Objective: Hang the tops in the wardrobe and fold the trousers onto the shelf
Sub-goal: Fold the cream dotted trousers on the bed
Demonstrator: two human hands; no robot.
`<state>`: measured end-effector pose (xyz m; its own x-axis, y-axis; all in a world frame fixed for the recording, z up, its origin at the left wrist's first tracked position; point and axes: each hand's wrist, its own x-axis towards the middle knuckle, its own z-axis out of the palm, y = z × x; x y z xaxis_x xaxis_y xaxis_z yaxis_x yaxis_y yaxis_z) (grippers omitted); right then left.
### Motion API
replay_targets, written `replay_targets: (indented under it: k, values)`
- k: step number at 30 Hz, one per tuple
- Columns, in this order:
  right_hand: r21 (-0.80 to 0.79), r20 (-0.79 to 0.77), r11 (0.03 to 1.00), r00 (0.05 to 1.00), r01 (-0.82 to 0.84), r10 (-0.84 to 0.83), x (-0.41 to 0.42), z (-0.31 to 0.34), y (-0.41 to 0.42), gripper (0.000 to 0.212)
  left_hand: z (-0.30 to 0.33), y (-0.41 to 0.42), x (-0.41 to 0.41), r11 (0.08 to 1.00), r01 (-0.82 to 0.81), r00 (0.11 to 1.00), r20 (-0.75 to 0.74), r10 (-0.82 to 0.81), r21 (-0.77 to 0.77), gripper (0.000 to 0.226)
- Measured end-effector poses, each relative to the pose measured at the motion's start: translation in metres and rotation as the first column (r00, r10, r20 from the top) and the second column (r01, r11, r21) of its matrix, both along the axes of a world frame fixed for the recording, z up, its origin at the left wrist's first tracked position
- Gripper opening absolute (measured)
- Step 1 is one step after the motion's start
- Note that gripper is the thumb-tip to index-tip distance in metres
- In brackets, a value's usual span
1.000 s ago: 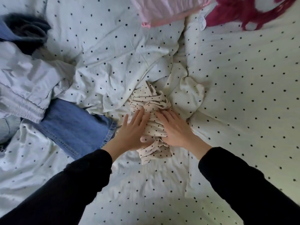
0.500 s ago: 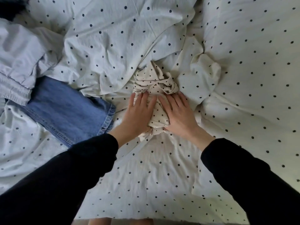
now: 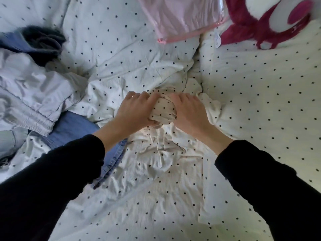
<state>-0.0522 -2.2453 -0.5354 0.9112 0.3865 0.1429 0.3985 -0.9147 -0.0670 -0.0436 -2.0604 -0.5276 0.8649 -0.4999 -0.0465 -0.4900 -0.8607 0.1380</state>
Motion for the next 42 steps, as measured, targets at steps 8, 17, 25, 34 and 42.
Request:
replay_targets:
  k: [8,17,25,34,42]
  values:
    - [0.032,0.117,0.999,0.993,-0.032,0.028,-0.075,-0.059,0.027,0.022,-0.062,0.024,-0.083,0.993,-0.001,0.91,0.411,-0.05,0.121,0.047]
    - [-0.091,-0.329,0.978,0.932,-0.189,0.15,-0.107,-0.068,0.022,0.085,-0.087,0.029,-0.126,0.984,0.078,0.983,0.15,-0.103,0.161,0.067]
    - [-0.112,-0.488,0.984,0.871,-0.135,0.065,-0.06,-0.09,0.033,0.125,-0.117,0.032,-0.078,0.989,0.127,0.99,-0.073,-0.121,0.08,0.1]
    - [0.067,-0.169,0.998,0.985,-0.005,0.016,-0.08,-0.091,0.044,0.064,-0.104,0.037,-0.088,0.985,0.115,0.991,0.088,-0.104,-0.131,0.054]
    - [0.095,0.054,0.987,0.991,-0.128,0.123,-0.091,0.02,0.122,0.055,0.003,0.115,-0.121,0.969,-0.018,0.964,0.252,0.082,-0.248,0.051]
